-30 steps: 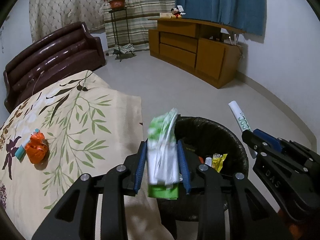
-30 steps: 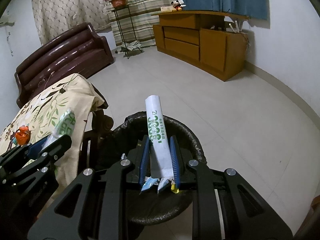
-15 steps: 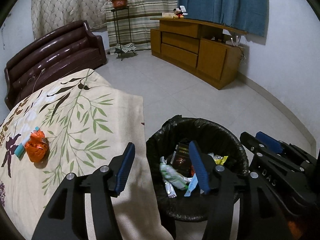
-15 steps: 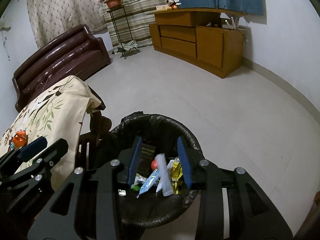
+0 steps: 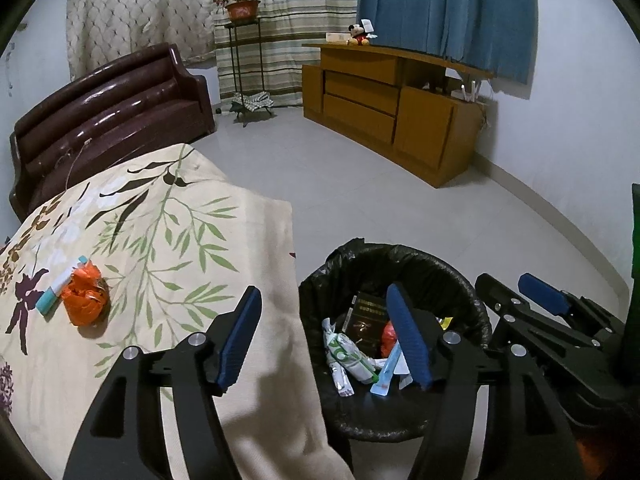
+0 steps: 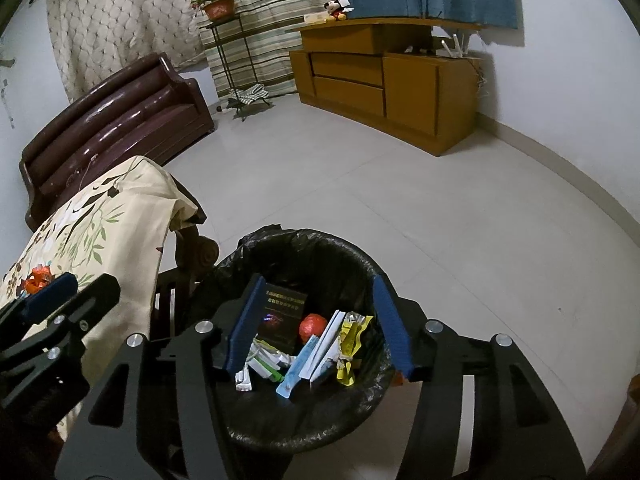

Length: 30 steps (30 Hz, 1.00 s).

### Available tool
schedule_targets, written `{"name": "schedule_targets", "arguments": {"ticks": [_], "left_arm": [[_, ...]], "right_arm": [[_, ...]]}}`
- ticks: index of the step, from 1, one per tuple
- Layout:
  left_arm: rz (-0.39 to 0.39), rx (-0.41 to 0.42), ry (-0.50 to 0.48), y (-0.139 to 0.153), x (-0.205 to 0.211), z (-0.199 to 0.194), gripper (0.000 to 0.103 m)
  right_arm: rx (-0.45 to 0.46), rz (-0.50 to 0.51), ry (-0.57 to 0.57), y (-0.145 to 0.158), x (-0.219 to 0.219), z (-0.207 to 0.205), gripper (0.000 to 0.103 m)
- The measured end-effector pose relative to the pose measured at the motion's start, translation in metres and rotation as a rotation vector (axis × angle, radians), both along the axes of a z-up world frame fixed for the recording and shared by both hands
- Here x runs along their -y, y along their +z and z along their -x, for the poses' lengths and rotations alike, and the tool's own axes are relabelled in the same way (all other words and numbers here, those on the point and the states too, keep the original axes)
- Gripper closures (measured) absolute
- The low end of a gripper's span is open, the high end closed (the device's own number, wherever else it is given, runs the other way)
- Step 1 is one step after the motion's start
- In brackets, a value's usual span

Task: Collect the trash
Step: 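Open both grippers to drop the white tube and green-white packet into the bin, then move both open grippers back over the orange bag and teal tube on the bed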

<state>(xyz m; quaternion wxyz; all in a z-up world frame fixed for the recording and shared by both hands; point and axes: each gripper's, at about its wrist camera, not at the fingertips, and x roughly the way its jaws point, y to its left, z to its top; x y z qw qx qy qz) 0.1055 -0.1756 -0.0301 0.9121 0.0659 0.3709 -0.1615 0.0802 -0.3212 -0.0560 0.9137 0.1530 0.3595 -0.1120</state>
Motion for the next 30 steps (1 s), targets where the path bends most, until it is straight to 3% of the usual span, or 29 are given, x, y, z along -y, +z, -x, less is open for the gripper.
{"name": "schedule_targets", "arguments": {"ticks": [4,14,30], "left_arm": [[0.008,0.014,0.007,0.006,-0.008,0.004,0.036],[0.022,0.034,0.073,0.019,-0.063,0.013,0.035],[-0.001,0.049,0.307,0.024,-0.197,0.01,0.033]], "right_arm": [[0.006,0.007,0.001,0.005,-0.006,0.003,0.042],[0.019,0.027,0.051,0.022,-0.04,0.001,0.041],[0.038,0.044,0.243,0.048,-0.144,-0.027,0.041]]}}
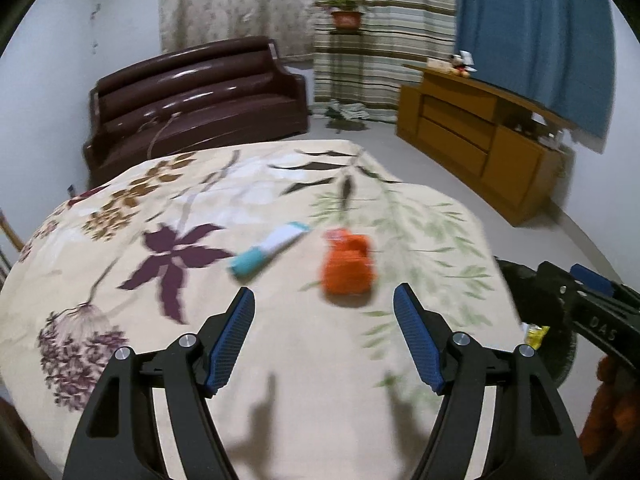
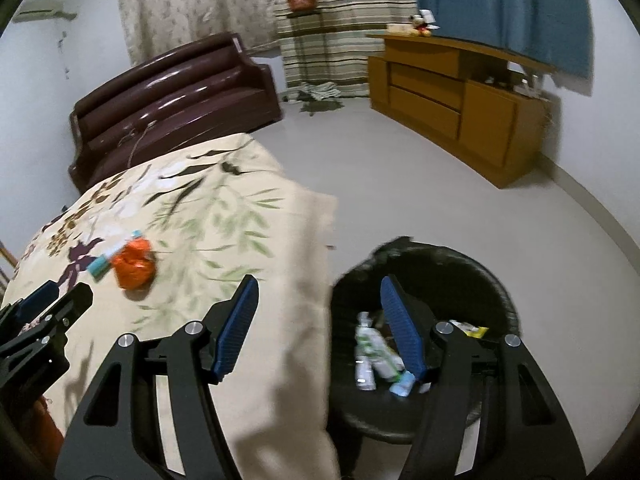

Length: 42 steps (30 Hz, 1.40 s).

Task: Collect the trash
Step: 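Move both open grippers back over the orange bag and teal tube on the bed, then grasp the orange bag with the right gripper while the left grasps the teal-capped tube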

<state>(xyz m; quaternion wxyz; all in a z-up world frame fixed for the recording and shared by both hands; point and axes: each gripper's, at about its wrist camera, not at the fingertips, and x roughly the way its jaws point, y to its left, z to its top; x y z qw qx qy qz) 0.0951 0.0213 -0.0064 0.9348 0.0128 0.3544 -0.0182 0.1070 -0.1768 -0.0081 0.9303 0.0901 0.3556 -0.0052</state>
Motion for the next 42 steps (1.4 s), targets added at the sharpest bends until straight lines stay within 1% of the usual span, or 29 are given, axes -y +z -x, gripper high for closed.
{"name": "schedule_targets", "arguments": {"ticks": [8,14,19,23,28,30,34,38,42], "left_arm": [[-0.008,-0.004,0.1,-0.003,-0.062,0.001,0.033],[-0.007,-0.01,0.159,-0.006,-0.099,-0.001,0.033],[-0.005,-0.013,0.186,-0.008,-0.12,-0.004,0.033],[0.002,-0.019,0.198,-0.011,-0.131,-0.007,0.033],[0.016,-0.032,0.199,-0.015,-0.138,-0.012,0.033],[0.021,-0.036,0.192,-0.017,-0.138,-0.015,0.033],[0.025,-0.034,0.168,-0.017,-0.132,-0.02,0.033],[0.03,-0.034,0.134,-0.016,-0.121,-0.027,0.033],[0.032,-0.034,0.102,-0.015,-0.108,-0.034,0.033]], "right_arm": [[0.006,0.014,0.099,0.008,-0.058,-0.018,0.041],[0.003,0.021,0.167,0.01,-0.1,-0.033,0.041],[-0.009,0.033,0.211,0.007,-0.131,-0.044,0.041],[-0.028,0.046,0.23,-0.001,-0.147,-0.055,0.041],[-0.064,0.063,0.235,-0.013,-0.158,-0.069,0.041],[-0.077,0.073,0.235,-0.017,-0.161,-0.073,0.043],[-0.107,0.069,0.245,-0.023,-0.164,-0.079,0.06],[-0.106,0.076,0.249,-0.023,-0.162,-0.079,0.06],[-0.102,0.069,0.227,-0.023,-0.15,-0.079,0.06]]}}
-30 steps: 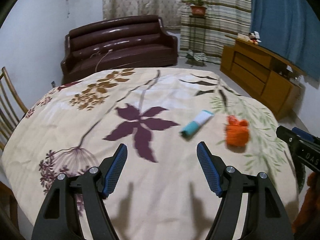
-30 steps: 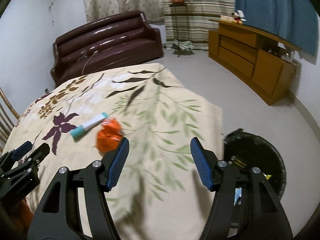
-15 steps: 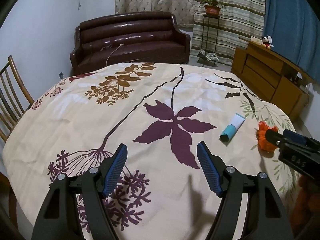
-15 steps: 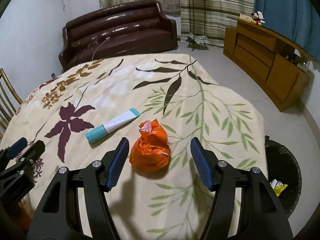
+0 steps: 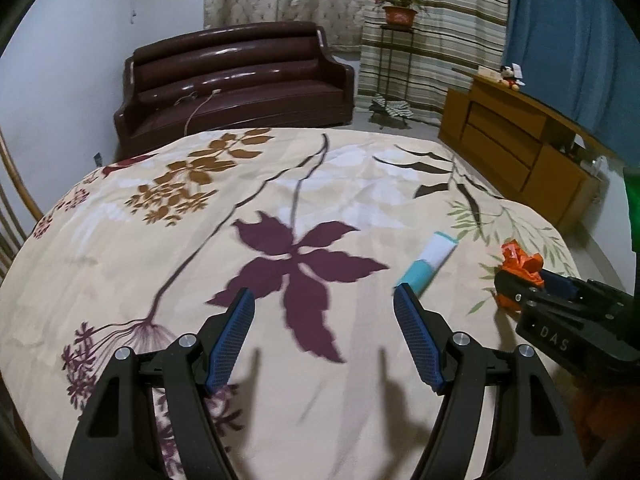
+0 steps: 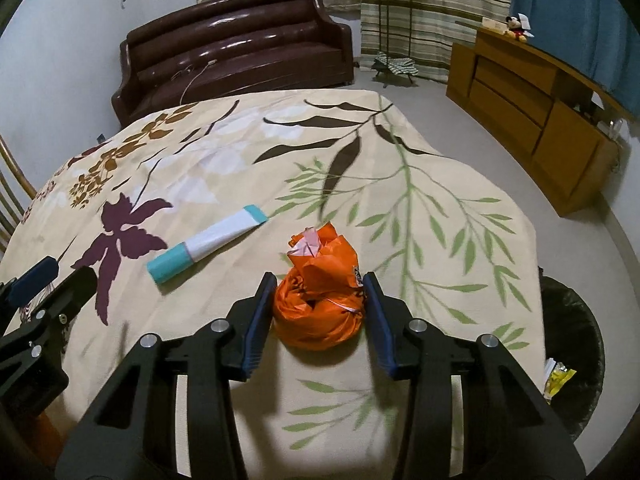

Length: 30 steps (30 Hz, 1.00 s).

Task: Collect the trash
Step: 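Grasp the orange bag with the right gripper while the left grasps the teal-capped tube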

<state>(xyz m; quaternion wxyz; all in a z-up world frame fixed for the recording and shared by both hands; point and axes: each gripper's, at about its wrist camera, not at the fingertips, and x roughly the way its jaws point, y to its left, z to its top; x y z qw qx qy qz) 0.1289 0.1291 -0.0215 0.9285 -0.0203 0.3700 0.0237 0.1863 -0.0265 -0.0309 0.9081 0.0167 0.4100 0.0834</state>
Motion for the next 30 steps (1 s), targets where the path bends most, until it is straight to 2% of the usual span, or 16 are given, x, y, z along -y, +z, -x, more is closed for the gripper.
{"name": "schedule_targets", "arguments": {"ticks": [6,18,27,30], "left_arm": [[-0.011,-0.012,-0.056,-0.003,0.023,-0.014,0.033],[-0.025,-0.1,-0.147,-0.02,0.051,-0.056,0.033],[-0.025,-0.138,-0.208,-0.027,0.058,-0.067,0.062],[-0.038,-0.132,-0.227,-0.027,0.061,-0.065,0.076]], "right_arm": [[0.0,-0.007,-0.036,0.0,0.022,-0.001,0.06],[0.001,-0.015,-0.043,-0.001,0.041,-0.007,0.06],[-0.001,-0.021,-0.034,-0.002,0.041,-0.008,0.06],[0.0,-0.021,-0.036,-0.002,0.041,-0.008,0.06]]}}
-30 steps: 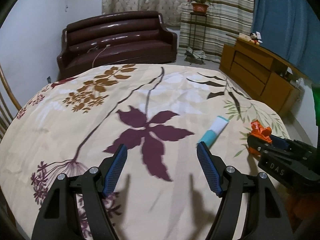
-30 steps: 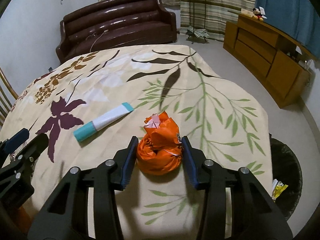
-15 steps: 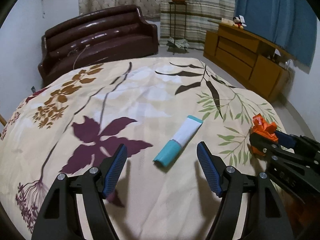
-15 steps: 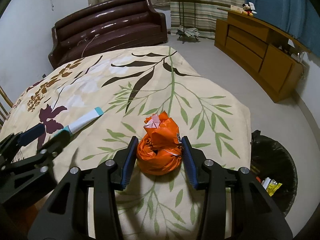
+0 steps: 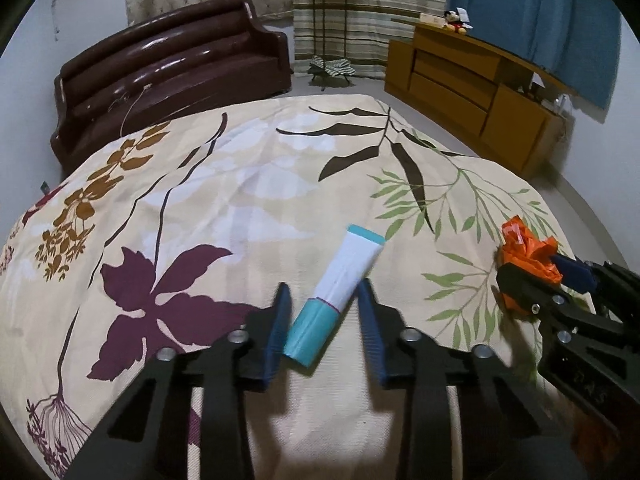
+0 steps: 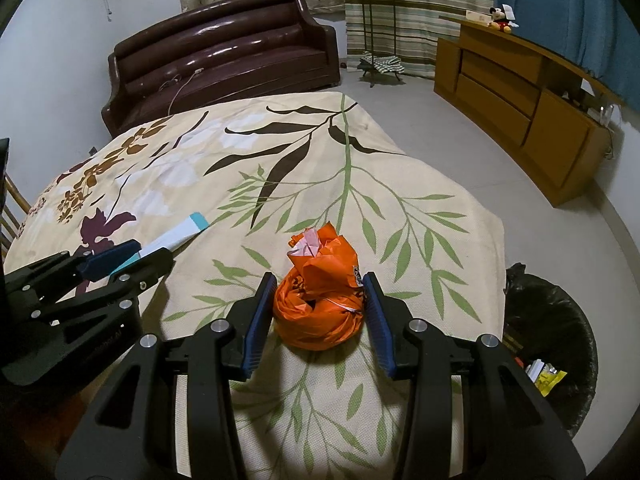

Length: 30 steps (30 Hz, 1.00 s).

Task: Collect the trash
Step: 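Grasp the orange bag with the right gripper while the left grasps the teal-capped tube, then carry the orange bag and teal-capped tube over the black bin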

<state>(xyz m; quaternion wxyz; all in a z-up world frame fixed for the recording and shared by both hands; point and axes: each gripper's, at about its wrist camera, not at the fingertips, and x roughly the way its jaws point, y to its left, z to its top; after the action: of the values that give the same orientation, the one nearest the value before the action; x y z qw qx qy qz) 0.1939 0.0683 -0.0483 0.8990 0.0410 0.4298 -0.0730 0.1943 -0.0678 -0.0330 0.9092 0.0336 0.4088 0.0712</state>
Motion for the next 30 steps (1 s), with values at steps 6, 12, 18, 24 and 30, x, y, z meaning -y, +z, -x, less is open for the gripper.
{"name": "schedule_targets", "arguments": {"ticks": [6,12,18,24,30], "left_arm": [[0.0,0.005,-0.022,0.001,0.006,0.008,0.087],[0.012,0.017,-0.014,0.005,0.006,0.02,0.088],[0.025,0.038,0.008,0.013,0.005,0.035,0.088],[0.034,0.052,0.019,0.02,0.005,0.052,0.088],[0.042,0.062,0.025,0.026,0.007,0.072,0.088]], "right_arm": [[0.001,0.002,-0.001,0.0,0.0,0.0,0.06],[0.009,0.005,-0.009,0.001,0.001,0.002,0.06],[0.019,0.011,-0.015,0.003,-0.002,0.013,0.06],[0.031,0.021,-0.01,0.007,-0.005,0.029,0.06],[0.038,0.021,-0.011,0.01,-0.003,0.051,0.06]]}}
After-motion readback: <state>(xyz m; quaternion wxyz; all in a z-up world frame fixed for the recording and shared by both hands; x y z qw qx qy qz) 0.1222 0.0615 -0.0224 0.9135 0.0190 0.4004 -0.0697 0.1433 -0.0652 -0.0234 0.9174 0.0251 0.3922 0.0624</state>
